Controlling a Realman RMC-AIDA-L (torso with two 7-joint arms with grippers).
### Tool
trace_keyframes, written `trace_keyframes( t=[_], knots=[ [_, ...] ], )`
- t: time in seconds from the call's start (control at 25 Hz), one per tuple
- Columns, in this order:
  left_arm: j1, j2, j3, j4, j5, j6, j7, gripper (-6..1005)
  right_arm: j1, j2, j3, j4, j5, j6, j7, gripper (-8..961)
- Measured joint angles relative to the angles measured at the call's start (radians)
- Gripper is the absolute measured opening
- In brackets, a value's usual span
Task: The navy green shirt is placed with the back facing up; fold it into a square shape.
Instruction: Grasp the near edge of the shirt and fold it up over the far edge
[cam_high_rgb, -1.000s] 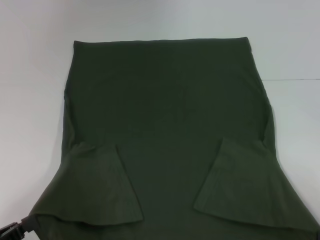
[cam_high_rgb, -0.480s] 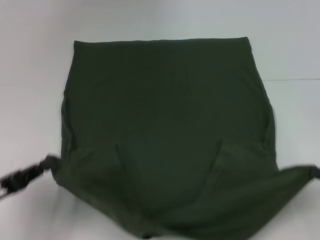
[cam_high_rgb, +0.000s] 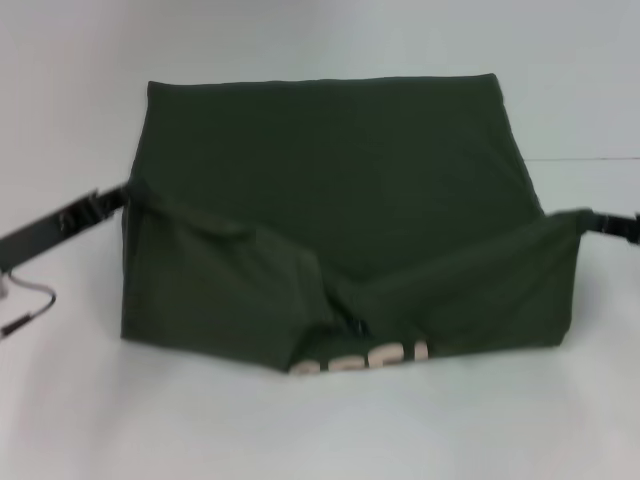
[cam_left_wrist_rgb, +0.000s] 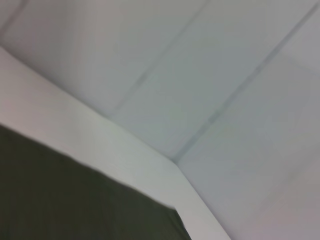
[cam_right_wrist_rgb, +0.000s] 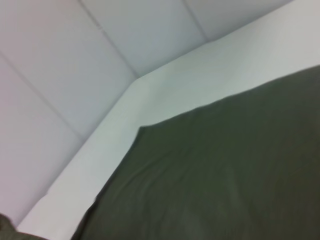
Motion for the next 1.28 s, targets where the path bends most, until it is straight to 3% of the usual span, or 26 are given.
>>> trace_keyframes(
  t=[0.32, 0.76, 0.88, 1.12, 1.28],
  knots=[
    [-0.097, -0.009, 0.009, -0.038, -0.107, -0.221, 0.069, 29, 0.126, -0.008, -0.039, 0.041, 0.001, 0.245, 0.006, 39],
    [-0.159, -0.012, 0.009, -0.134, -0.269, -0.4, 0.298, 36, 0.247, 0.001, -0.096, 0.11, 0.003, 0.499, 0.0, 39],
    [-0.171, -0.03, 0.008, -0.18, -0.32, -0.466, 0.423, 38, 0.261, 0.007, -0.124, 0.154, 0.004, 0.597, -0.01, 39],
    [-0.179, -0.09, 0.008, -0.198, -0.387, -0.554, 0.625, 42, 0.268, 0.048, -0.135, 0.213, 0.025, 0.739, -0.088, 40],
    [-0.178, -0.101, 0.004, -0.227, -0.403, -0.58, 0.693, 45, 0.267, 0.066, -0.135, 0.234, 0.049, 0.786, -0.138, 40]
  ],
)
